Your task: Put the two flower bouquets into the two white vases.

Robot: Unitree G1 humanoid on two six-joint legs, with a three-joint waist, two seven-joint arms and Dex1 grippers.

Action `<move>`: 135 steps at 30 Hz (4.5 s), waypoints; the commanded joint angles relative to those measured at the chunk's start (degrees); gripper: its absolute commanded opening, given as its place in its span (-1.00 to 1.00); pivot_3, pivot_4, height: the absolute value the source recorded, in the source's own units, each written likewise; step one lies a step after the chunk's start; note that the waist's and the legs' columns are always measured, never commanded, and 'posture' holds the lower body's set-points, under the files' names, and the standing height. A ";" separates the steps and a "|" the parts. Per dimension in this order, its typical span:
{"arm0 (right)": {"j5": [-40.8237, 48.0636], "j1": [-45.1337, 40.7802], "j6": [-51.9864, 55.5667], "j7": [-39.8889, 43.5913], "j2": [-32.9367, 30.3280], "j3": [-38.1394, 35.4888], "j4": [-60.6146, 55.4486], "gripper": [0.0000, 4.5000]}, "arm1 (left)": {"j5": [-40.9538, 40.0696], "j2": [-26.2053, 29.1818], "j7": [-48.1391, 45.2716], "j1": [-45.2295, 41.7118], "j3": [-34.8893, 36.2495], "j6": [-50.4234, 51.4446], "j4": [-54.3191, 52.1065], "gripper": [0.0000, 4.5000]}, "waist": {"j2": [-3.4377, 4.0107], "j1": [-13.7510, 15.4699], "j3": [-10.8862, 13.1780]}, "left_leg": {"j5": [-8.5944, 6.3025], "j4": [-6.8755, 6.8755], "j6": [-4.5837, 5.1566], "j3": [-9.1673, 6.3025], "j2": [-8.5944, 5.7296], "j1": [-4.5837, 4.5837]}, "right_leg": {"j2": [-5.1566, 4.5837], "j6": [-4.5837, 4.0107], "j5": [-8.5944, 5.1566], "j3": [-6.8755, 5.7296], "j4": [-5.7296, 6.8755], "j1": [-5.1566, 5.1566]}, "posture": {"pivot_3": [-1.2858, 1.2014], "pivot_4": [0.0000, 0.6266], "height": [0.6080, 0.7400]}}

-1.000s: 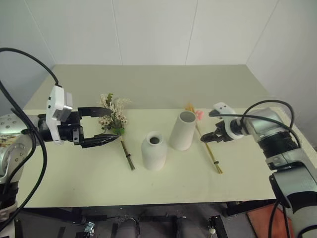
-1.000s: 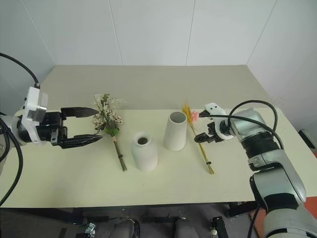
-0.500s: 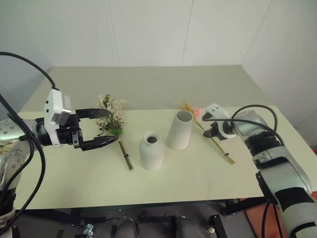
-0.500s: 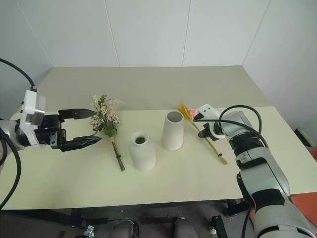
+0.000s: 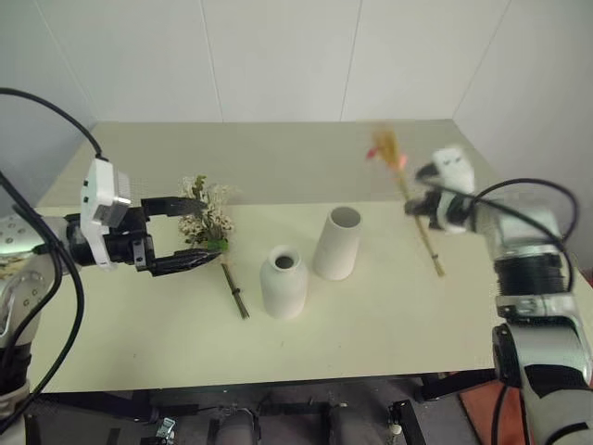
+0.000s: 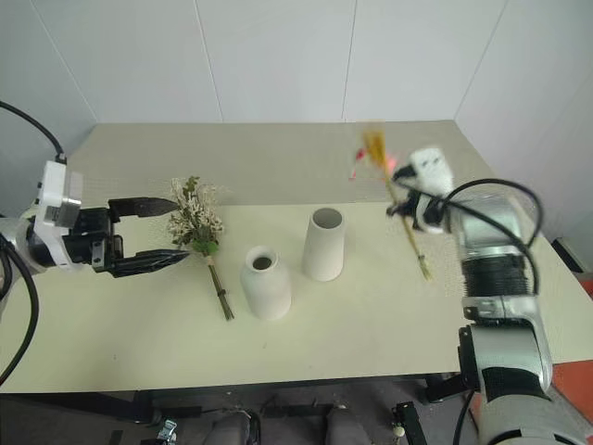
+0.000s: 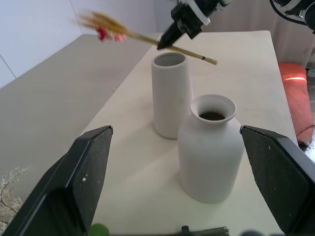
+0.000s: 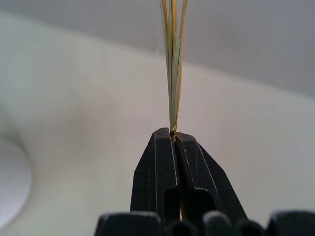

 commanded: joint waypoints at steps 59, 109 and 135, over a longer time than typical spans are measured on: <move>21.85 6.50 -17.48 -15.67 20.37 -1.71 -28.78 -0.99 | -5.58 -3.54 1.15 -7.76 -1.03 7.71 0.96 1.00 | 0.03 -0.56 0.02 | 0.03 0.05 0.03 -0.10 0.00 0.09 | 0.03 -0.02 -0.07 0.02 0.43 -0.03 | 0.03 -0.52 1.00; 20.30 19.46 -26.04 -13.39 21.96 3.55 -29.47 -0.24 | -5.15 -2.89 4.06 -2.35 0.68 7.35 -2.44 1.00 | 0.03 -0.56 0.02 | 0.02 0.04 0.03 -0.10 0.01 0.08 | 0.02 0.00 -0.10 0.03 0.38 -0.04 | 0.03 -0.52 1.00; 34.73 34.40 -22.26 17.89 -14.88 -9.01 -37.22 0.99 | 22.22 -19.00 45.16 -16.22 -26.19 42.28 10.82 1.00 | -0.12 0.82 0.11 | 0.02 0.05 0.03 -0.16 -0.08 0.15 | 0.03 0.05 -0.13 0.05 0.20 0.11 | 0.03 -0.52 1.00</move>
